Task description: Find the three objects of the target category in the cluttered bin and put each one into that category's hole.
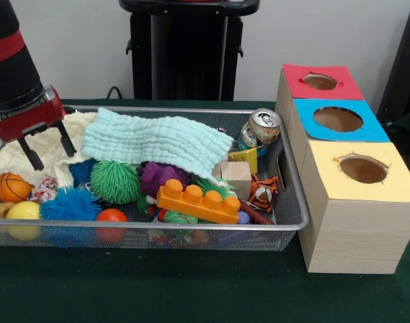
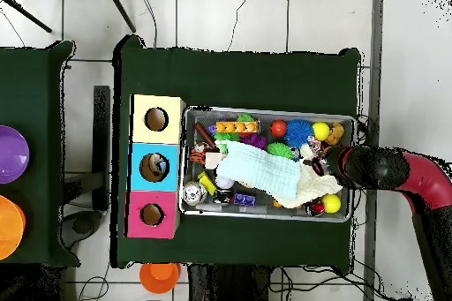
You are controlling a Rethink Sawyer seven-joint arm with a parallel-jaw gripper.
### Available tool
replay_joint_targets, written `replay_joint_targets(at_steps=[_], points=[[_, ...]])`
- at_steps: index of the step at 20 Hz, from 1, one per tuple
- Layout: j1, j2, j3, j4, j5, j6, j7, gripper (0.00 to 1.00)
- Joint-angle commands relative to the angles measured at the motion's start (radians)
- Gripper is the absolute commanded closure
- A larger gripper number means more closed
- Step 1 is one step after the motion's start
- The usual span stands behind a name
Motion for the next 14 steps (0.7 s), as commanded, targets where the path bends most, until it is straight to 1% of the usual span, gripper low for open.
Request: replay_joint_targets(at_steps=[1, 6, 11, 14], points=[[0.025, 0.028, -0.001, 0.024, -0.037, 0.007, -0.291, 0.0], [0.021, 0.031, 0.005, 0.032, -0.032, -0.006, -0.28, 0.0], [0.011, 0.054, -0.014, 0.031, -0.061, -0.032, -0.291, 0.0], [0.007, 0.058, -0.014, 0.034, -0.066, -0.041, -0.289, 0.0]])
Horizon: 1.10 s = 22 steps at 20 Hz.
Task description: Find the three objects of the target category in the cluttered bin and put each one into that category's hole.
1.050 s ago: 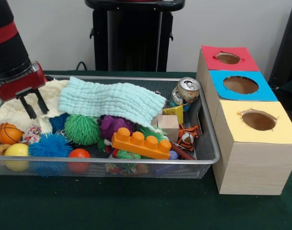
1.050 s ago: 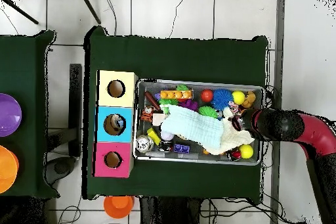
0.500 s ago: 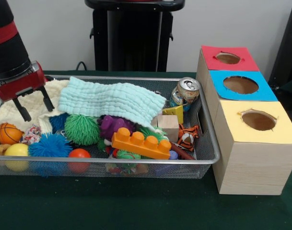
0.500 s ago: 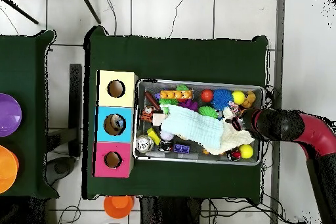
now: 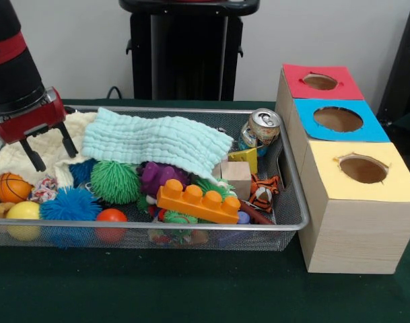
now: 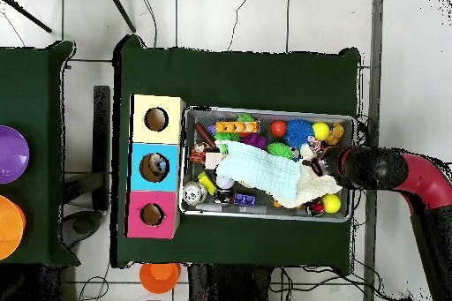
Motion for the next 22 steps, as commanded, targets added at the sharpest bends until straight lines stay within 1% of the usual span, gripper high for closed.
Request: replay_joint_targets(at_steps=[1, 9, 16, 17, 22], points=[[0.005, 0.053, -0.013, 0.035, -0.061, -0.043, -0.291, 0.0], [-0.009, 0.065, -0.004, 0.042, -0.061, -0.052, -0.301, 0.0], [-0.002, 0.06, -0.01, 0.038, -0.073, -0.036, -0.309, 0.0], [-0.001, 0.06, -0.01, 0.038, -0.073, -0.035, -0.31, 1.0], [-0.002, 0.061, -0.011, 0.038, -0.078, -0.037, -0.309, 1.0]])
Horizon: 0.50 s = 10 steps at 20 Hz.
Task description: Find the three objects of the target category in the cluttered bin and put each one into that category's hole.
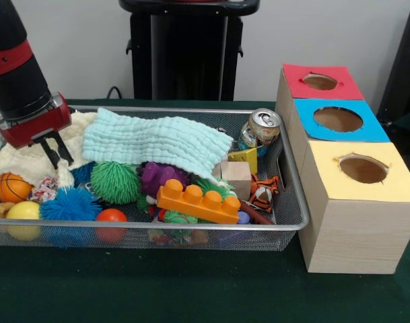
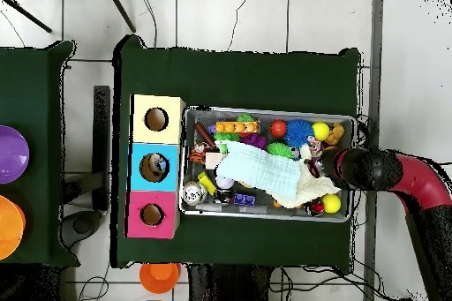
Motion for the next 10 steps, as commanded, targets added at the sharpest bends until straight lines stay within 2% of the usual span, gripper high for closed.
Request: replay_joint_targets(at_steps=[1, 8, 10], points=[[0.003, 0.034, -0.011, 0.037, -0.063, -0.037, -0.307, 1.0], [-0.002, 0.031, -0.004, 0.041, -0.061, -0.043, -0.305, 1.0], [-0.006, -0.003, 0.006, 0.055, -0.056, -0.048, -0.285, 1.0]])
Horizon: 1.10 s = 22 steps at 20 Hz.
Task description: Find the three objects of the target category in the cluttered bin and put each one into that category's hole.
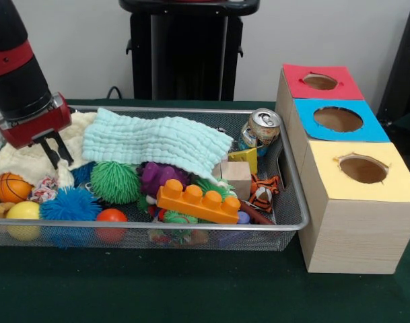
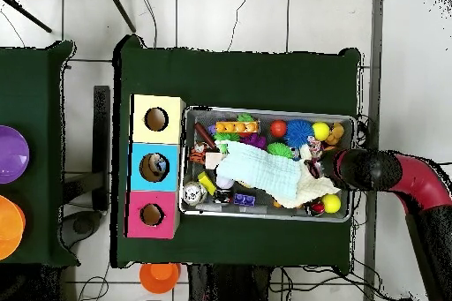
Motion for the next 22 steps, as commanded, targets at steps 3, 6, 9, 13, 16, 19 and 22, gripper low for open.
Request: replay_joint_targets(at_steps=[3, 6, 9, 13, 16, 19, 22], points=[[-0.019, -0.113, 0.044, 0.088, -0.011, -0.026, -0.252, 1.0], [-0.028, -0.192, 0.075, 0.13, 0.018, -0.02, -0.221, 1.0], [-0.037, -0.298, 0.12, 0.202, 0.063, -0.026, -0.146, 1.0], [-0.048, -0.408, 0.178, 0.284, 0.13, -0.037, -0.066, 1.0], [-0.055, -0.46, 0.215, 0.33, 0.178, -0.062, -0.023, 1.0], [-0.062, -0.506, 0.242, 0.369, 0.222, -0.081, 0.008, 1.0], [-0.065, -0.563, 0.259, 0.398, 0.257, -0.099, 0.031, 1.0]])
